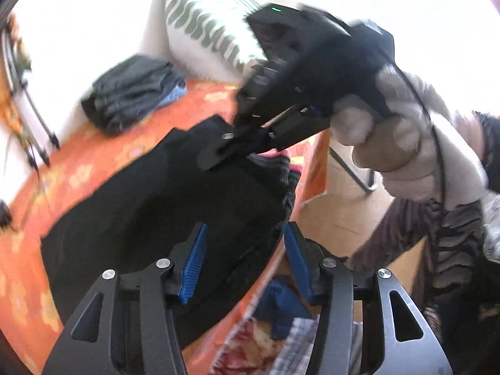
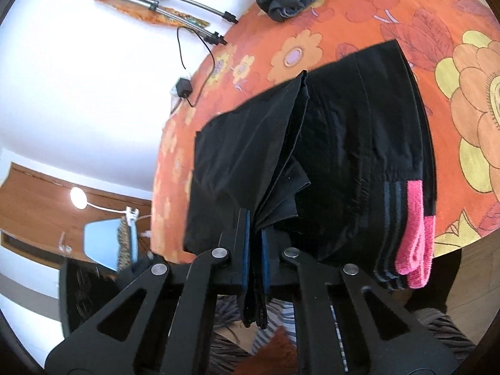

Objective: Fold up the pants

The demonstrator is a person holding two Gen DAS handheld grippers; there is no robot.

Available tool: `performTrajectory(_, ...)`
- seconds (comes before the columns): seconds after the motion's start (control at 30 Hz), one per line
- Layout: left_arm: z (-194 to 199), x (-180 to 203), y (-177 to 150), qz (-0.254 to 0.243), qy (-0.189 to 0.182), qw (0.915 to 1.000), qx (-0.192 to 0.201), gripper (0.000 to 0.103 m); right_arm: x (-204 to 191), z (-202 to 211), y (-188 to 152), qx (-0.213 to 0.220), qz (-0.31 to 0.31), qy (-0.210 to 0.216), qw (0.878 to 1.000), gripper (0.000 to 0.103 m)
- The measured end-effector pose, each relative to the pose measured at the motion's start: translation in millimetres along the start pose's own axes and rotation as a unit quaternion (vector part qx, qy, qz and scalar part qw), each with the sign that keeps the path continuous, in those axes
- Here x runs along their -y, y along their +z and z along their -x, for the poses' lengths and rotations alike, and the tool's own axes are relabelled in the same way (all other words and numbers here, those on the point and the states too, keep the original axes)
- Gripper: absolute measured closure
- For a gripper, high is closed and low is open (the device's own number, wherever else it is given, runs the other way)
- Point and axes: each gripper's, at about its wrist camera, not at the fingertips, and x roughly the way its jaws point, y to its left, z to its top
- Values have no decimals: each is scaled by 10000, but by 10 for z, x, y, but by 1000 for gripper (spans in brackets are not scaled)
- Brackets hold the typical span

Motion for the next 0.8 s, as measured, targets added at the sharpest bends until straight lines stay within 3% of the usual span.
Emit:
performTrajectory(0.1, -97, 124, 20, -157, 242, 9996, 48, 53, -72, 44, 28, 44, -3, 75, 10000, 97)
performTrajectory(0.27, -271, 186, 8, -280, 1018, 9943, 177, 54, -178, 114, 29, 62, 65, 210, 9997, 97)
performTrajectory(0.33, -272, 99, 23, -19, 916, 9955, 234, 69, -176, 115, 12, 31, 51, 255, 9997, 97)
performTrajectory(0.37, -249, 42, 26, 145, 780, 9964, 293, 85, -168, 114, 1, 15, 48, 251, 9997, 97)
performTrajectory(0.4, -239, 20, 30, 170, 758, 9965, 313, 94, -158, 113, -1, 13, 52, 223, 9997, 97)
performTrajectory(0.53, -186, -65, 0, 311, 609, 9971, 338, 96, -2, 113, 12, 27, -152, 198, 9997, 96)
performTrajectory(0.57, -156, -121, -8, 417, 566, 9970, 335, 97, 71, 122, 29, 32, -261, 185, 9995, 94)
performTrajectory(0.63, -136, -195, 1, 594, 534, 9962, 352, 97, 192, 145, 51, 57, -437, 207, 9988, 78)
performTrajectory(0.7, -102, -270, 6, 781, 472, 9951, 386, 97, 291, 177, 64, 154, -599, 185, 9979, 56)
performTrajectory(0.8, -64, -360, -1, 880, 458, 9943, 392, 97, 390, 170, 114, 144, -813, 273, 9962, 55)
